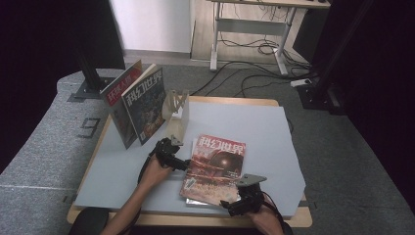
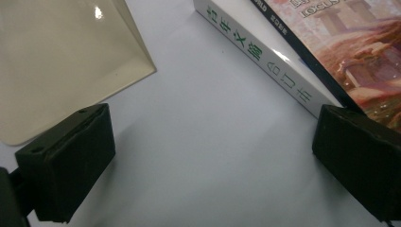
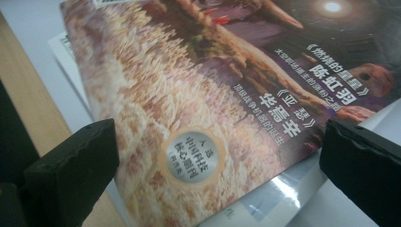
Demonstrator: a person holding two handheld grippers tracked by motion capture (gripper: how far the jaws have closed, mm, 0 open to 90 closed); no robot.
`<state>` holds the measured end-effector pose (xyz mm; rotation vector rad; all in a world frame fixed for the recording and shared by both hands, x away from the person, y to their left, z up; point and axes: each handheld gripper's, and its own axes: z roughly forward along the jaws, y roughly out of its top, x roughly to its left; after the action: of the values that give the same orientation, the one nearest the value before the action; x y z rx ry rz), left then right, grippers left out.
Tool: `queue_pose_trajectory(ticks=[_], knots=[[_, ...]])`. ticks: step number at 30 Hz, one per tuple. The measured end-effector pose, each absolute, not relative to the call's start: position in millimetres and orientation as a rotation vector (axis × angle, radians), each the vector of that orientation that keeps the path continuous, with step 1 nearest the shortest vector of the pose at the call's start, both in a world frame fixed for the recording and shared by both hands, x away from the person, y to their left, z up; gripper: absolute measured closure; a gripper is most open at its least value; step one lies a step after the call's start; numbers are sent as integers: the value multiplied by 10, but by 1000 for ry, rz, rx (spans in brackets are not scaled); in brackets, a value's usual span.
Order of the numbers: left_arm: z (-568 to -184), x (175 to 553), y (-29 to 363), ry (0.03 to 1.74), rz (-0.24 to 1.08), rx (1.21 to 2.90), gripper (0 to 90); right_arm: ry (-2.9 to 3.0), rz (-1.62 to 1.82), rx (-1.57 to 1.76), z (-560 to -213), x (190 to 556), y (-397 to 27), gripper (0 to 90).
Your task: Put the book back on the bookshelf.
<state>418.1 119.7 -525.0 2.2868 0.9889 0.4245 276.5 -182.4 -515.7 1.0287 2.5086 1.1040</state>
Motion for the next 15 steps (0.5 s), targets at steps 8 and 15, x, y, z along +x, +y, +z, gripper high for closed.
queue_pose_trajectory(ticks=[8, 15], knots=[[-5244, 4253, 1186, 1006, 428, 2283, 11, 2548, 1093, 996, -5142, 2698, -1753, 0], [-5242, 4313, 1167, 1032, 448, 2265, 36, 2594, 1086, 940, -5132, 2614, -1642, 0]])
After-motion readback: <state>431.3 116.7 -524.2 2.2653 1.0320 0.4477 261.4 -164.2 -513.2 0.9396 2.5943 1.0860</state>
